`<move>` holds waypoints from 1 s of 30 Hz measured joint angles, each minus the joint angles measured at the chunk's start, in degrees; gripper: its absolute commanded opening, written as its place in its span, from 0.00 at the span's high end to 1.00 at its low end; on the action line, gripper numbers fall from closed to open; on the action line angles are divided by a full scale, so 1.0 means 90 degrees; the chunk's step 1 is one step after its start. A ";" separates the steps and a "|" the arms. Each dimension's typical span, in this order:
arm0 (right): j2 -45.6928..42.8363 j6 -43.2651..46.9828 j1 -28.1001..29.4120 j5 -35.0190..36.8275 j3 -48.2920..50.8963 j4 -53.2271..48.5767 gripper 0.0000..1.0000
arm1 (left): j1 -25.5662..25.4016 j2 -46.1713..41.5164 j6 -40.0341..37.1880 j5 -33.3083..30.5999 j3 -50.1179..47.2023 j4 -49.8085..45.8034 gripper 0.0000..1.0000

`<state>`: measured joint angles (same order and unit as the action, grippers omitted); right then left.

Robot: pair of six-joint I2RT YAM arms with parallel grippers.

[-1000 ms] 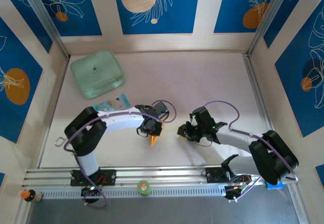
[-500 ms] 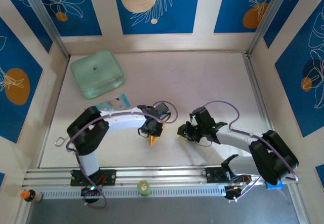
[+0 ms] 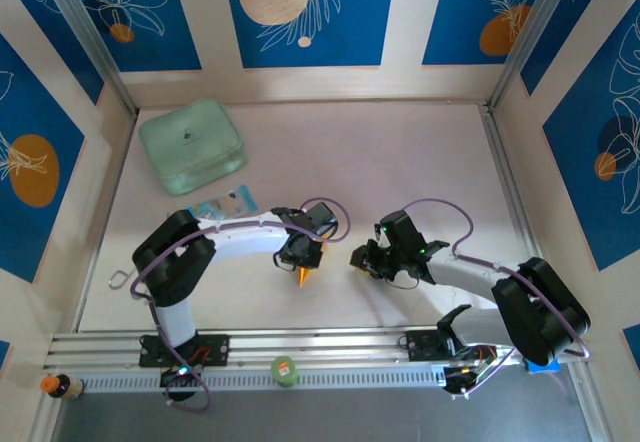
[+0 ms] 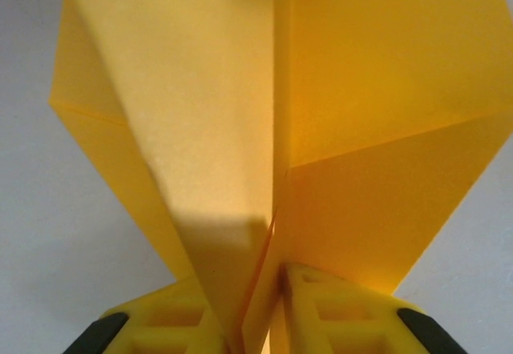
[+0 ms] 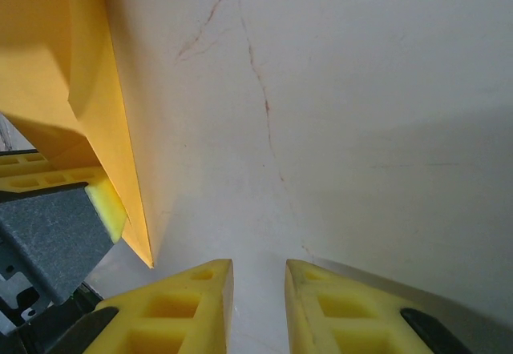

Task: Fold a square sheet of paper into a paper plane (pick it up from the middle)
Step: Move the paper plane to the center of the table.

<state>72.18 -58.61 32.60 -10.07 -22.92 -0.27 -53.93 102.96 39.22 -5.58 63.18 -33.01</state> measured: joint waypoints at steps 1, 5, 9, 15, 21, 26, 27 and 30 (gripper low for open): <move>0.0000 0.0000 0.0000 -0.0002 0.0000 0.0002 0.76 | 0.0000 0.0000 0.0002 0.0005 0.0000 0.0024 0.84; 0.0000 0.0000 0.0002 0.0000 0.0000 0.0000 0.76 | 0.0000 -0.0005 0.0049 0.0017 0.0000 0.0095 0.88; 0.0000 0.0000 0.0002 0.0000 0.0000 0.0002 0.75 | -0.0024 -0.0017 0.0136 -0.0058 0.0000 0.0063 0.92; 0.0000 -0.0002 0.0000 -0.0002 0.0000 0.0000 0.75 | -0.0041 -0.0022 0.0442 -0.0447 0.0058 -0.0289 0.95; 0.0000 0.0000 0.0000 0.0000 0.0000 0.0000 0.75 | -0.0041 -0.0022 0.0639 -0.0556 0.0061 -0.0393 0.89; 0.0000 0.0000 0.0002 0.0000 0.0000 0.0000 0.75 | -0.0041 -0.0015 0.0670 -0.0554 0.0114 -0.0410 0.84; 0.0000 0.0000 0.0000 0.0000 0.0000 0.0000 0.75 | -0.0041 -0.0012 0.0670 -0.0554 0.0124 -0.0406 0.84; 0.0000 -0.0002 0.0000 0.0000 0.0000 0.0000 0.75 | -0.0041 -0.0002 0.0675 -0.0554 0.0134 -0.0410 0.83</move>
<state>72.18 -58.63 32.60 -10.07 -22.92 -0.27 -54.30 102.94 45.30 -10.57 64.38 -36.71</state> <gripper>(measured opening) 0.248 0.165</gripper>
